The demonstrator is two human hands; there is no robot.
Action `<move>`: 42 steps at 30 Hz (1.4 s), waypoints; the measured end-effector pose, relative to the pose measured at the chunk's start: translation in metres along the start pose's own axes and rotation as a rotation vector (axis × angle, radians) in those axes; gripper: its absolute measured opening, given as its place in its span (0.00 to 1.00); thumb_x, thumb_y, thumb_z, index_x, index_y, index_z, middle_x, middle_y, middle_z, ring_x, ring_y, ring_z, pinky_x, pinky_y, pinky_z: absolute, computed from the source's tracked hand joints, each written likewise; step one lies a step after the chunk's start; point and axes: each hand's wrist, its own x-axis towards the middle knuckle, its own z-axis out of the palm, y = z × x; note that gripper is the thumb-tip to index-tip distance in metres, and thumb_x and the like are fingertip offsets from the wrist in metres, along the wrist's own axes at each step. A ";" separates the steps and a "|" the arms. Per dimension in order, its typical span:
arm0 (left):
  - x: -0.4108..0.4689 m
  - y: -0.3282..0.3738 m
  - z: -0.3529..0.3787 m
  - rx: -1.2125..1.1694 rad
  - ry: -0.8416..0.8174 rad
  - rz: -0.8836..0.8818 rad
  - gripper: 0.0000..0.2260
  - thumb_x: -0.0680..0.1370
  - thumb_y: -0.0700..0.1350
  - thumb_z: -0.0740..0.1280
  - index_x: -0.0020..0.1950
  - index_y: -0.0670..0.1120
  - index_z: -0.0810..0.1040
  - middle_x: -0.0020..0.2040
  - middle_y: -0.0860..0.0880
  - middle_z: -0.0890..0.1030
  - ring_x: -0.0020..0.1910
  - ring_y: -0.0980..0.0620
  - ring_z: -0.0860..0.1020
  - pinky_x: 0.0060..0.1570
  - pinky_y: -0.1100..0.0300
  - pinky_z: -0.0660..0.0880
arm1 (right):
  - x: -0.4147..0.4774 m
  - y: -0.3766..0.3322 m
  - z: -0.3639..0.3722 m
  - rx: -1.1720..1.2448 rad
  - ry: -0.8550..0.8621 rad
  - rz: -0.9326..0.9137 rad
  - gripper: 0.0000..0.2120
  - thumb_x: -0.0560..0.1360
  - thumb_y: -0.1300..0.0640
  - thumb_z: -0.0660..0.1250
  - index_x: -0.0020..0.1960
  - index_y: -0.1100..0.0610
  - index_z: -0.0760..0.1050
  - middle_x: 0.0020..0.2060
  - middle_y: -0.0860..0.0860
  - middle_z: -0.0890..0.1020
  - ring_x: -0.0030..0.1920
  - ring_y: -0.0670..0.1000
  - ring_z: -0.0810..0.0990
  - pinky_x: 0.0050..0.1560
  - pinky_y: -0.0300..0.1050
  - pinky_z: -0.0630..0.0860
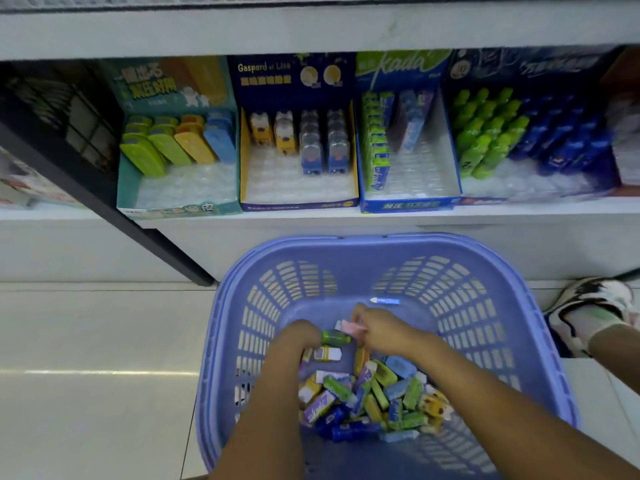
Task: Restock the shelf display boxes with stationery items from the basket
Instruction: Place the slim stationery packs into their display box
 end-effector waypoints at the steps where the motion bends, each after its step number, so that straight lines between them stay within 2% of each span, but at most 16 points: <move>1: -0.005 0.003 -0.005 -0.109 -0.023 0.051 0.12 0.80 0.38 0.57 0.60 0.36 0.74 0.55 0.35 0.77 0.54 0.40 0.78 0.60 0.49 0.74 | -0.007 -0.002 -0.012 0.128 0.030 0.005 0.07 0.78 0.62 0.61 0.55 0.60 0.71 0.39 0.57 0.77 0.37 0.52 0.74 0.40 0.45 0.69; 3: -0.024 0.010 -0.015 -0.419 -0.057 0.127 0.07 0.79 0.35 0.56 0.46 0.40 0.73 0.36 0.42 0.74 0.32 0.48 0.75 0.42 0.52 0.79 | -0.027 -0.008 -0.037 0.460 0.121 -0.025 0.12 0.77 0.66 0.61 0.60 0.64 0.74 0.35 0.54 0.75 0.30 0.47 0.70 0.36 0.42 0.67; 4: -0.035 0.016 -0.022 -0.541 -0.084 0.166 0.08 0.79 0.36 0.56 0.42 0.43 0.71 0.31 0.45 0.71 0.26 0.52 0.72 0.33 0.58 0.76 | -0.038 -0.010 -0.050 0.653 0.160 -0.057 0.12 0.79 0.63 0.60 0.60 0.63 0.76 0.33 0.52 0.73 0.29 0.46 0.67 0.34 0.40 0.65; 5: -0.047 0.021 -0.028 -0.606 -0.095 0.225 0.09 0.79 0.37 0.57 0.41 0.44 0.70 0.29 0.47 0.70 0.24 0.55 0.69 0.27 0.63 0.72 | -0.052 -0.012 -0.062 0.851 0.169 -0.089 0.13 0.80 0.58 0.58 0.60 0.61 0.77 0.31 0.49 0.72 0.29 0.45 0.66 0.34 0.39 0.65; 7: -0.077 0.036 -0.041 -0.655 -0.091 0.390 0.09 0.80 0.40 0.58 0.42 0.44 0.73 0.30 0.48 0.71 0.26 0.55 0.68 0.24 0.66 0.67 | -0.075 -0.018 -0.085 1.259 0.127 -0.193 0.18 0.81 0.53 0.54 0.59 0.60 0.77 0.32 0.49 0.73 0.30 0.45 0.67 0.36 0.38 0.66; 8: -0.092 0.044 -0.048 -0.686 -0.073 0.482 0.08 0.80 0.41 0.58 0.43 0.44 0.74 0.31 0.48 0.72 0.27 0.55 0.69 0.24 0.66 0.67 | -0.086 -0.025 -0.097 1.364 0.140 -0.239 0.17 0.79 0.53 0.54 0.58 0.61 0.77 0.33 0.49 0.74 0.31 0.45 0.69 0.38 0.38 0.69; 10: -0.120 0.056 -0.058 -0.773 -0.039 0.667 0.08 0.80 0.40 0.59 0.45 0.44 0.77 0.31 0.49 0.74 0.26 0.56 0.71 0.24 0.67 0.68 | -0.100 -0.036 -0.118 1.401 0.284 -0.342 0.13 0.74 0.54 0.60 0.52 0.61 0.78 0.34 0.49 0.78 0.35 0.45 0.76 0.45 0.40 0.75; 13: -0.155 0.069 -0.068 -0.934 -0.048 0.874 0.08 0.80 0.39 0.59 0.47 0.43 0.77 0.30 0.50 0.76 0.25 0.57 0.73 0.25 0.67 0.70 | -0.108 -0.053 -0.148 1.167 0.603 -0.458 0.04 0.73 0.61 0.65 0.46 0.56 0.77 0.37 0.47 0.82 0.40 0.42 0.81 0.48 0.37 0.77; 17: -0.175 0.075 -0.071 -1.126 -0.074 1.022 0.09 0.81 0.41 0.59 0.49 0.43 0.79 0.33 0.49 0.78 0.29 0.55 0.75 0.29 0.65 0.73 | -0.100 -0.069 -0.193 0.620 0.919 -0.451 0.06 0.73 0.59 0.71 0.45 0.48 0.79 0.38 0.48 0.80 0.40 0.42 0.77 0.46 0.36 0.74; 20: -0.177 0.077 -0.068 -1.166 -0.027 1.017 0.09 0.82 0.43 0.58 0.52 0.45 0.78 0.33 0.50 0.78 0.29 0.55 0.74 0.27 0.65 0.72 | -0.078 -0.077 -0.220 0.445 1.015 -0.469 0.08 0.73 0.61 0.70 0.50 0.55 0.77 0.36 0.44 0.77 0.37 0.41 0.75 0.41 0.31 0.73; 23: -0.176 0.081 -0.066 -1.205 0.032 0.973 0.10 0.82 0.43 0.57 0.51 0.43 0.78 0.33 0.49 0.76 0.28 0.56 0.72 0.25 0.66 0.69 | -0.055 -0.077 -0.233 0.145 1.014 -0.424 0.13 0.74 0.60 0.69 0.58 0.56 0.75 0.38 0.46 0.77 0.40 0.46 0.75 0.41 0.29 0.70; 27: -0.174 0.085 -0.065 -1.258 0.035 0.939 0.11 0.82 0.42 0.57 0.49 0.41 0.79 0.32 0.47 0.76 0.28 0.55 0.71 0.25 0.66 0.68 | -0.041 -0.071 -0.237 -0.134 0.960 -0.379 0.13 0.75 0.60 0.67 0.59 0.55 0.76 0.49 0.55 0.81 0.48 0.53 0.79 0.50 0.42 0.75; 33: -0.170 0.088 -0.063 -1.252 0.002 0.926 0.12 0.82 0.41 0.57 0.48 0.41 0.79 0.36 0.48 0.76 0.30 0.55 0.73 0.28 0.65 0.73 | -0.040 -0.071 -0.242 -0.139 0.906 -0.383 0.12 0.74 0.61 0.68 0.57 0.57 0.77 0.49 0.56 0.81 0.48 0.54 0.79 0.50 0.44 0.75; 35: -0.168 0.090 -0.061 -1.245 0.011 0.920 0.12 0.82 0.41 0.57 0.49 0.41 0.80 0.38 0.49 0.75 0.34 0.54 0.73 0.31 0.65 0.75 | -0.039 -0.072 -0.244 -0.173 0.892 -0.370 0.12 0.73 0.61 0.69 0.56 0.58 0.78 0.49 0.56 0.80 0.48 0.52 0.78 0.49 0.41 0.73; 38: -0.166 0.089 -0.060 -1.176 0.101 0.913 0.11 0.81 0.44 0.59 0.51 0.46 0.81 0.42 0.53 0.77 0.39 0.54 0.72 0.36 0.64 0.76 | -0.037 -0.074 -0.251 -0.174 0.875 -0.337 0.11 0.72 0.61 0.70 0.54 0.58 0.78 0.47 0.53 0.79 0.45 0.49 0.75 0.45 0.36 0.68; 42: -0.162 0.087 -0.061 -1.031 0.252 0.891 0.10 0.80 0.49 0.61 0.51 0.55 0.83 0.44 0.62 0.80 0.41 0.61 0.73 0.43 0.65 0.68 | -0.035 -0.075 -0.251 -0.241 0.829 -0.287 0.08 0.72 0.61 0.70 0.51 0.56 0.78 0.45 0.50 0.77 0.43 0.47 0.74 0.43 0.35 0.65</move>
